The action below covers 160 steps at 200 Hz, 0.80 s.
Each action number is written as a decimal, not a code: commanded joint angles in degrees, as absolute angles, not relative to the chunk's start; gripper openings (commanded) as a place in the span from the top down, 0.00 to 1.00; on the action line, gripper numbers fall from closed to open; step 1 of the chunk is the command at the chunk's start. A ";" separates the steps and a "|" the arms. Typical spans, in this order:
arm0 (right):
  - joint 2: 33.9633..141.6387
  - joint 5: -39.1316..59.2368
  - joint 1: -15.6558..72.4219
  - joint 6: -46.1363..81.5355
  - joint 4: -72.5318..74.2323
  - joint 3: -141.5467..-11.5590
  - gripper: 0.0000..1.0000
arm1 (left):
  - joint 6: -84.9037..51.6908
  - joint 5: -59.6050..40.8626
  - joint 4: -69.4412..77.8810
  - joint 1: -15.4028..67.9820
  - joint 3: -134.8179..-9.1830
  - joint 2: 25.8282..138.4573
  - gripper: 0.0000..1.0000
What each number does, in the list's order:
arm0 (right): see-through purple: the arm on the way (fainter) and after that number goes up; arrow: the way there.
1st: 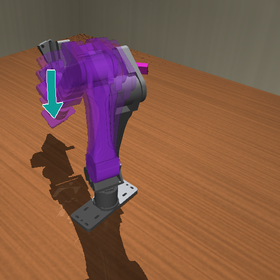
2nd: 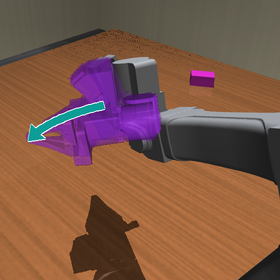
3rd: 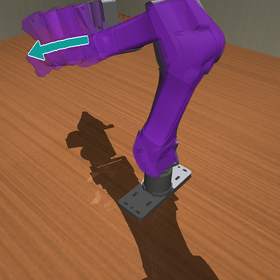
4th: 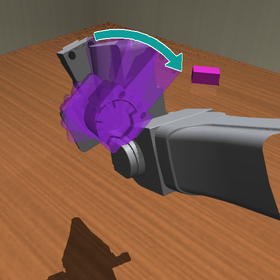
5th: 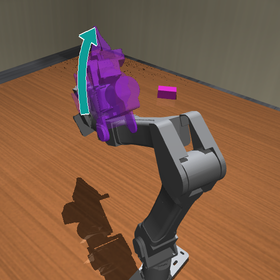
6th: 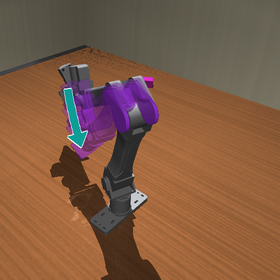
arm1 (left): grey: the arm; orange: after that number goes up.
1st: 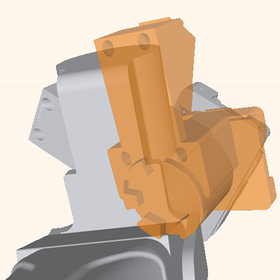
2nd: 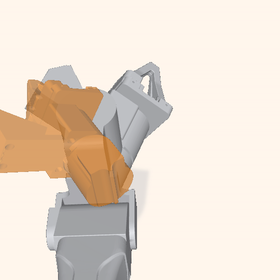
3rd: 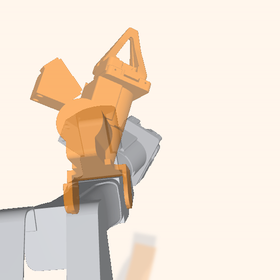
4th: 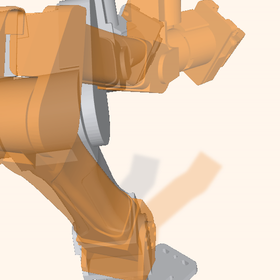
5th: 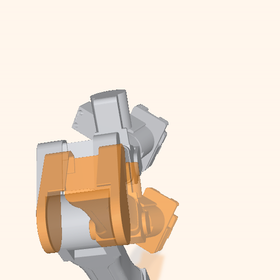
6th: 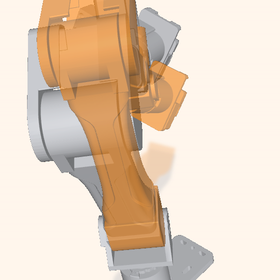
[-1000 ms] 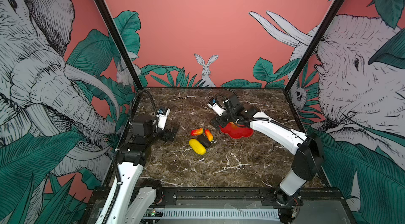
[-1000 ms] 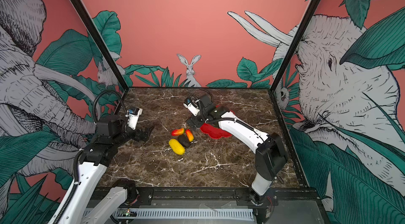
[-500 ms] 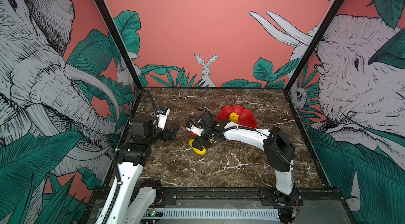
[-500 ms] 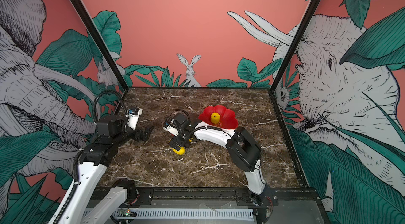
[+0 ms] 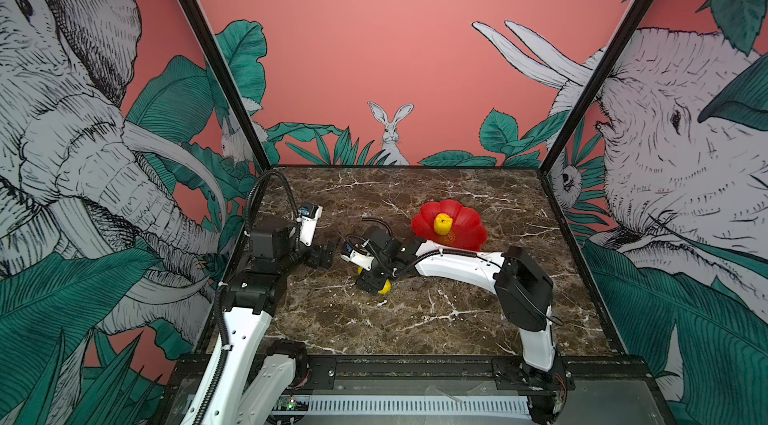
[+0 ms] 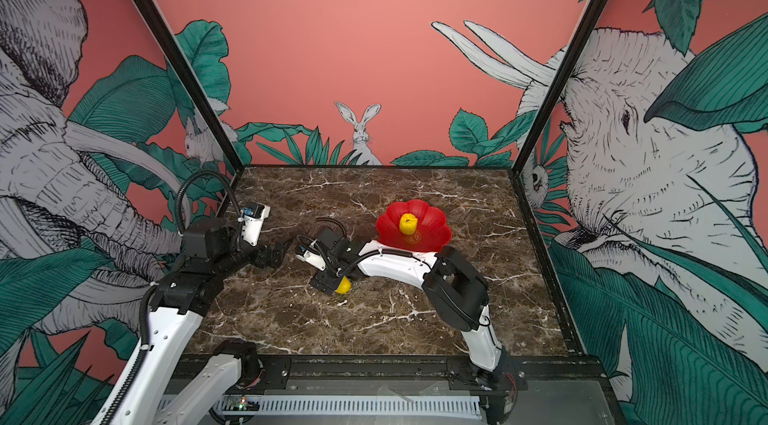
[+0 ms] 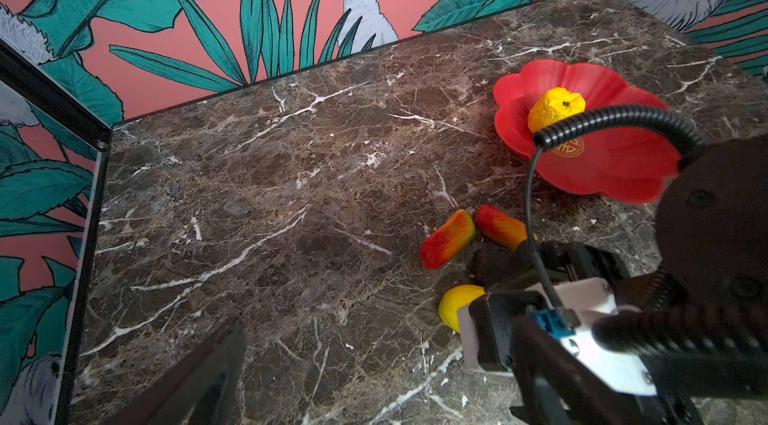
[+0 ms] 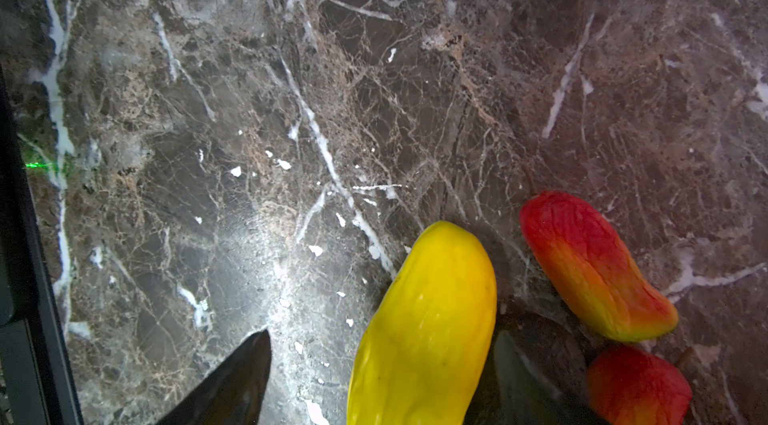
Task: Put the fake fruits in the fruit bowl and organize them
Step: 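Lower the right gripper and grasp the long yellow fruit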
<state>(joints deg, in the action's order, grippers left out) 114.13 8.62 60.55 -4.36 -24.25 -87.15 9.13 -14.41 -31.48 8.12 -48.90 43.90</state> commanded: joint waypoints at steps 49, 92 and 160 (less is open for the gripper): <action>117.75 5.75 60.38 -2.99 -24.26 -86.13 0.25 | 9.84 -15.47 -32.17 8.00 -48.78 42.72 0.00; 118.82 6.49 60.38 -2.45 -23.82 -85.78 0.38 | 9.84 -15.47 -31.99 8.02 -48.68 42.57 0.00; 118.01 7.59 60.38 -3.66 -26.02 -88.09 0.71 | 9.84 -15.49 -31.99 8.07 -48.70 42.71 0.00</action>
<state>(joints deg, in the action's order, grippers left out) 118.30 6.57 60.42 -3.05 -24.53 -86.32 9.13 -14.57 -31.46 8.12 -48.90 43.31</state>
